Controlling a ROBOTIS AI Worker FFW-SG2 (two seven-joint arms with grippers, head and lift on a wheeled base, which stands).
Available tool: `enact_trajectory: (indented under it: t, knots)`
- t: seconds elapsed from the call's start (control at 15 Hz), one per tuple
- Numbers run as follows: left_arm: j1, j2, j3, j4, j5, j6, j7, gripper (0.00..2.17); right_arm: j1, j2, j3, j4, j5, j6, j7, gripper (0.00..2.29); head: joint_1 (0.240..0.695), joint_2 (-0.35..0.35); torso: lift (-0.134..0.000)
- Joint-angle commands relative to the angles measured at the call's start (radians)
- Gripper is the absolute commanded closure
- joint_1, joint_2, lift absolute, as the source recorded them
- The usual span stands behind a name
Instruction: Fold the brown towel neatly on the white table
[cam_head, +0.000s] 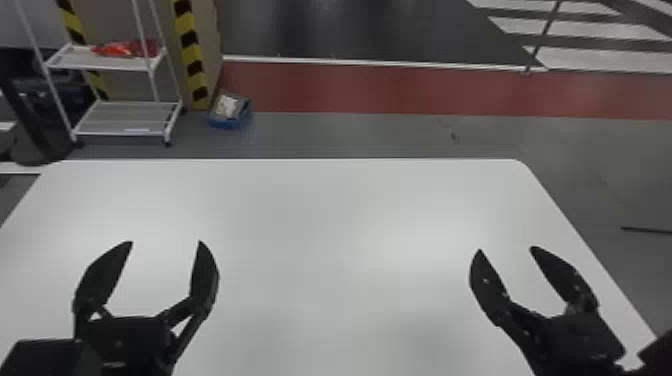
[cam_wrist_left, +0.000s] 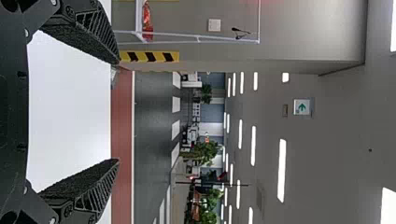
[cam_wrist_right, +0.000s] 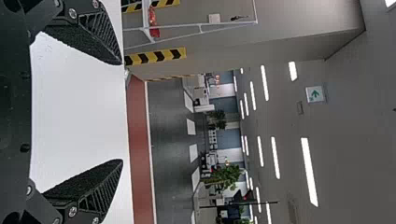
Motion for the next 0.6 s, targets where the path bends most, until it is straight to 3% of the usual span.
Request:
enact_trajectory:
  t: [0.0, 0.53]
  knots:
    - [0.000, 0.000, -0.006, 0.003, -0.001, 0.000, 0.003, 0.14, -0.011, 0.001, -0.005, 0.007, 0.007, 0.010, 0.001, 0.14, 0.695, -0.082, -0.120]
    - [0.000, -0.002, -0.025, 0.020, -0.011, 0.000, 0.012, 0.14, -0.043, -0.005, -0.005, 0.061, -0.002, 0.007, 0.026, 0.14, 0.695, -0.092, -0.120]
